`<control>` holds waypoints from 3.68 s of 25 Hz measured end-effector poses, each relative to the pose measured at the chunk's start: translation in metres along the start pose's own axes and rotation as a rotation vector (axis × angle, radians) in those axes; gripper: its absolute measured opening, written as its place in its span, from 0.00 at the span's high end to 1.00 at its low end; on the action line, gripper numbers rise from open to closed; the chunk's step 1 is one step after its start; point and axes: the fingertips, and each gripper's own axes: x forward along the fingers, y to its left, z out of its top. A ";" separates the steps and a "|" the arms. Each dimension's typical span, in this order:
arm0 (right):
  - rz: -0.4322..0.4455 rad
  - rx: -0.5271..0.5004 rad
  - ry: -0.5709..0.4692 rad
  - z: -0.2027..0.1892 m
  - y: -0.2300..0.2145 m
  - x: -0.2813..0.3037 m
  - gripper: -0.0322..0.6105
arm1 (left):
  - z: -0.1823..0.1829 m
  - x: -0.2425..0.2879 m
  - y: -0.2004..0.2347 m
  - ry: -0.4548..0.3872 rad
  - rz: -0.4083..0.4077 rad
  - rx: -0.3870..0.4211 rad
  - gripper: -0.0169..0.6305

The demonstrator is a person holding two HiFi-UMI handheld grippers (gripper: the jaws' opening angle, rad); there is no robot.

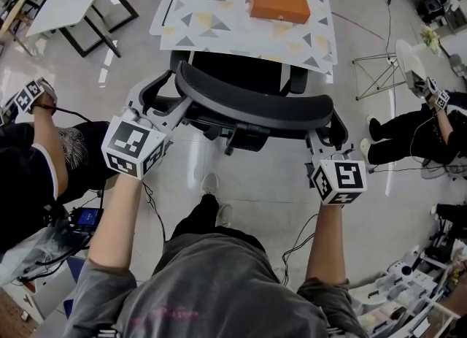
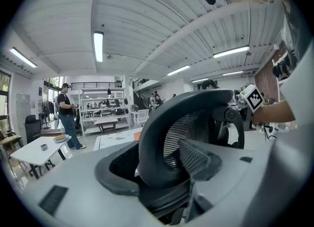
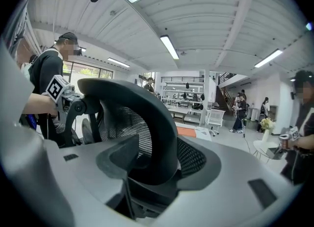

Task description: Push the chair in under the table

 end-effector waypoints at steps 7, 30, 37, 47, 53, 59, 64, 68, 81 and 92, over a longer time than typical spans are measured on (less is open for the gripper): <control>-0.022 0.028 -0.026 0.010 0.010 -0.019 0.60 | 0.011 -0.025 -0.009 -0.049 -0.001 -0.012 0.61; -0.035 0.101 -0.098 0.032 0.033 -0.052 0.60 | 0.031 -0.054 -0.019 -0.115 -0.025 -0.025 0.73; 0.018 0.114 -0.133 0.040 0.039 -0.063 0.61 | 0.043 -0.063 -0.035 -0.137 0.014 -0.020 0.80; 0.089 0.122 -0.167 0.050 0.047 -0.081 0.67 | 0.057 -0.072 -0.055 -0.158 0.048 -0.020 0.88; 0.109 0.131 -0.179 0.051 0.049 -0.085 0.72 | 0.060 -0.074 -0.066 -0.160 0.057 -0.018 0.91; 0.119 0.136 -0.188 0.052 0.047 -0.088 0.81 | 0.061 -0.071 -0.075 -0.157 0.056 -0.023 0.94; 0.131 0.132 -0.188 0.051 0.045 -0.089 0.89 | 0.061 -0.068 -0.080 -0.158 0.055 -0.024 0.96; 0.144 0.135 -0.195 0.053 0.046 -0.088 0.90 | 0.063 -0.066 -0.083 -0.159 0.054 -0.025 0.96; 0.157 0.152 -0.200 0.052 0.042 -0.082 0.94 | 0.062 -0.062 -0.082 -0.157 0.056 -0.038 0.97; 0.164 0.157 -0.190 0.047 0.038 -0.076 0.94 | 0.058 -0.055 -0.081 -0.146 0.052 -0.051 0.97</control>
